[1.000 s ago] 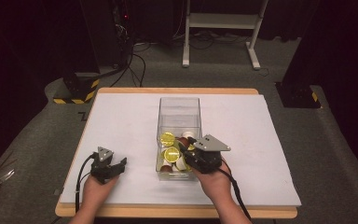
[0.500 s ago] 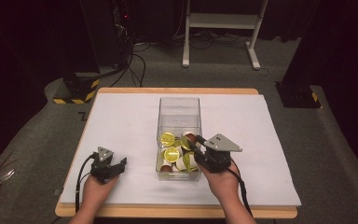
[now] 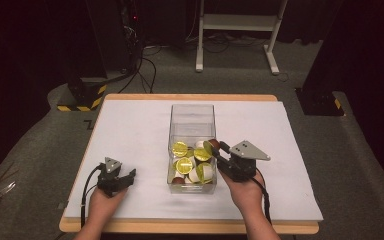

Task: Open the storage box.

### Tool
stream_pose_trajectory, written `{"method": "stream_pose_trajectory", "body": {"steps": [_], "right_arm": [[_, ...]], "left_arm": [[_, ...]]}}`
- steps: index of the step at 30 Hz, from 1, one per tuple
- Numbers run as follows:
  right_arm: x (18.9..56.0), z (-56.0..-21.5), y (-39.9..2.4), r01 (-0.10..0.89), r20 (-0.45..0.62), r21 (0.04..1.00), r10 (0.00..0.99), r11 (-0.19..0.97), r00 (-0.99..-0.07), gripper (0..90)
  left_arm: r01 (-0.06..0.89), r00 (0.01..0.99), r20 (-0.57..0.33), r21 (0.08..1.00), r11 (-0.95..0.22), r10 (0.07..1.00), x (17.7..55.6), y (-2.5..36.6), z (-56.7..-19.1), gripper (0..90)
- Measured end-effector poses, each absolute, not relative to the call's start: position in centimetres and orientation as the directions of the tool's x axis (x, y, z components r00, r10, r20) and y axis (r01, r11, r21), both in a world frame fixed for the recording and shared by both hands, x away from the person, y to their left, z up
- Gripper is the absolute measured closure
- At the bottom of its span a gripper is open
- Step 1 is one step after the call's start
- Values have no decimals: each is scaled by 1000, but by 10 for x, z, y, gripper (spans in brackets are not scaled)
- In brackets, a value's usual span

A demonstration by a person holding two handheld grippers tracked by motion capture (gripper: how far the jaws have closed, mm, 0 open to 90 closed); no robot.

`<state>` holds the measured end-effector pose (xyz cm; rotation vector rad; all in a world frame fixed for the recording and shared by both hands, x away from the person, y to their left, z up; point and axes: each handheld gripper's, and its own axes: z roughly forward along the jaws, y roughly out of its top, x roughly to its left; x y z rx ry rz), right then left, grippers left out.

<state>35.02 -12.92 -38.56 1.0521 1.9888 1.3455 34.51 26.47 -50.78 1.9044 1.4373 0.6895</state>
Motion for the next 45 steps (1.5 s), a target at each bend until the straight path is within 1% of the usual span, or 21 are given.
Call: {"method": "stream_pose_trajectory", "body": {"steps": [11,22,33,45], "right_arm": [[355,-382,-163,325,18,931,870,165,-493,643],[364,-391,-190,358,29,923,904,140,-427,643],[371,-396,-205,375,27,918,922,130,-386,643],[383,-408,-209,419,27,898,932,136,-360,643]], "left_arm": [[624,262,30,757,-193,965,345,265,-508,378],[624,261,29,758,-192,965,345,265,-508,378],[623,259,29,759,-189,966,345,264,-508,378],[624,263,26,758,-190,965,345,265,-508,378]]}}
